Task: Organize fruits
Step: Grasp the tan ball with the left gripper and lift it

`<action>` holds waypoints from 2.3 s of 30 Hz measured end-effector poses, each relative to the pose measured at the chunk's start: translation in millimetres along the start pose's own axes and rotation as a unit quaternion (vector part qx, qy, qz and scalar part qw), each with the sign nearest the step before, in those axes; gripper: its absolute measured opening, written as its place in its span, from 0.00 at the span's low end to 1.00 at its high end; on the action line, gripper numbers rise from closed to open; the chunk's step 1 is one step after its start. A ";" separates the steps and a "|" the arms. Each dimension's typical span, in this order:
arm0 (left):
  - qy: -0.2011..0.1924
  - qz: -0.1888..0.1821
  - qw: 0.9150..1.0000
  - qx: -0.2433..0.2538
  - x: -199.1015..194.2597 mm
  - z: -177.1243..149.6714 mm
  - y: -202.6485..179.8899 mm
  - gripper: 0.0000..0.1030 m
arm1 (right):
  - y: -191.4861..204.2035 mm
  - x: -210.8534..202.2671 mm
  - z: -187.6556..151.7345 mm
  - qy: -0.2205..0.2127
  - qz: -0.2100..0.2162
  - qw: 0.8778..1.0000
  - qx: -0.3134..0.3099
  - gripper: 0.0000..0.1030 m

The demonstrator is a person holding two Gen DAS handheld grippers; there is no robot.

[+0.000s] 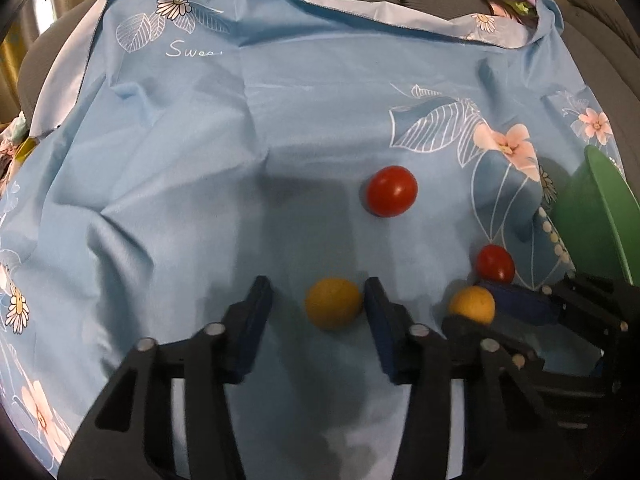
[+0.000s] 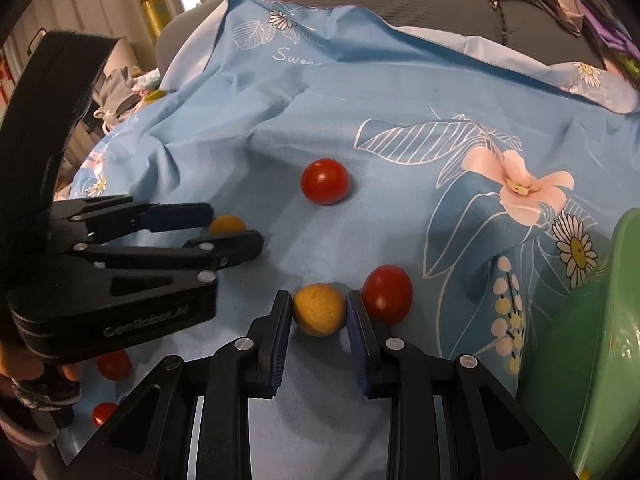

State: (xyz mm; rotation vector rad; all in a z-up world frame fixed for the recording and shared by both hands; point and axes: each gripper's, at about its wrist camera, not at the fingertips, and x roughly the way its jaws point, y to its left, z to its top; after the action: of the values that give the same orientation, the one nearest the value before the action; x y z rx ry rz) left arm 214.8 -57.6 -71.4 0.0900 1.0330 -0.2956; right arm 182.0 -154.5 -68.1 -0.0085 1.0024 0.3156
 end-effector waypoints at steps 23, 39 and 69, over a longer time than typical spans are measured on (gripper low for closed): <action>-0.018 0.005 1.000 0.000 -68.6 -56.1 -5.2 0.26 | 20.5 -45.2 -23.5 -0.026 0.005 1.000 -0.001 0.28; -0.044 0.003 0.999 -0.013 -124.9 -106.1 -13.5 0.26 | 49.9 -103.9 -59.7 -0.049 0.015 0.999 -0.017 0.28; -0.122 0.006 0.992 0.004 -213.7 -139.7 -38.4 0.27 | 92.4 -185.7 -79.1 -0.132 0.016 0.990 -0.056 0.28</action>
State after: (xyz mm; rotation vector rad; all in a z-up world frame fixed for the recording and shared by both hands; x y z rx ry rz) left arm -14.3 -22.1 42.5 0.0646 0.7881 -0.2915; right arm -0.1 -126.0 55.6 -0.0511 0.7224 0.3904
